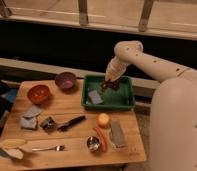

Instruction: Place grapes in tray

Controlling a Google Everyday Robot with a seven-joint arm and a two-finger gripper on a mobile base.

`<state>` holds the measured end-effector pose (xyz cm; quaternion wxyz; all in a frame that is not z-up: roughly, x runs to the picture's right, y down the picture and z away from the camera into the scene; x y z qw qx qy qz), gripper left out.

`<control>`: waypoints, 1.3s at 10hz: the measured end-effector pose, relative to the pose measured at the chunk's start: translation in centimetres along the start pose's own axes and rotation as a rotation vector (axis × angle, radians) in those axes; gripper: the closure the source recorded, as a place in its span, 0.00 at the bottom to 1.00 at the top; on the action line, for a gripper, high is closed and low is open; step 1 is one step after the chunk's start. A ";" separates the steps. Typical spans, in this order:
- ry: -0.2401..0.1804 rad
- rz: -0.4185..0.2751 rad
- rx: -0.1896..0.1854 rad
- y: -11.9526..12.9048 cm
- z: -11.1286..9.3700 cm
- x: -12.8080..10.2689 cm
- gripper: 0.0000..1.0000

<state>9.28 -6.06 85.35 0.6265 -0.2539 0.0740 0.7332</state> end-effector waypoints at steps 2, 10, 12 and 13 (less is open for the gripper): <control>0.050 0.003 -0.012 0.0 1.2 0.7 0.87; 0.109 0.110 0.000 -3.7 6.5 0.7 0.20; 0.094 0.116 -0.005 -4.0 6.0 0.5 0.20; 0.094 0.113 -0.006 -3.7 6.1 0.5 0.20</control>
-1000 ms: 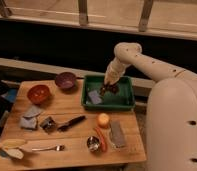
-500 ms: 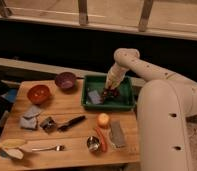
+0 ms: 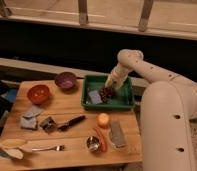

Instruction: Place grapes in tray

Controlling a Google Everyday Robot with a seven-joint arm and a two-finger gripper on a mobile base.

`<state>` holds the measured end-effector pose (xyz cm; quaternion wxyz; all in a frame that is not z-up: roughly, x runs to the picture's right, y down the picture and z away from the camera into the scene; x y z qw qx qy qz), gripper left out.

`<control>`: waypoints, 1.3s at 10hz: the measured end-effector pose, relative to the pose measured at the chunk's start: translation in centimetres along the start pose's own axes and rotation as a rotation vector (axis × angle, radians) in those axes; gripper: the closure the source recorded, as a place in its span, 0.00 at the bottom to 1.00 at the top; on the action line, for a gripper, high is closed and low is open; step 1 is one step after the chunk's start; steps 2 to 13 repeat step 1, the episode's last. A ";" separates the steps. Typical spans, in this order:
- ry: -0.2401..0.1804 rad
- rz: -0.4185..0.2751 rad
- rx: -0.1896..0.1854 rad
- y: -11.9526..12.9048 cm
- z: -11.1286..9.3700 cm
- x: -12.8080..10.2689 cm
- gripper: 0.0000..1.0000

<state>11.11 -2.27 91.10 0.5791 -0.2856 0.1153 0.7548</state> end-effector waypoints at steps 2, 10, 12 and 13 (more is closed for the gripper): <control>0.002 -0.001 0.000 0.0 0.1 0.1 0.20; 0.002 -0.001 0.000 0.0 0.1 0.1 0.20; 0.002 -0.001 0.000 0.0 0.1 0.1 0.20; 0.002 -0.001 0.000 0.0 0.1 0.1 0.20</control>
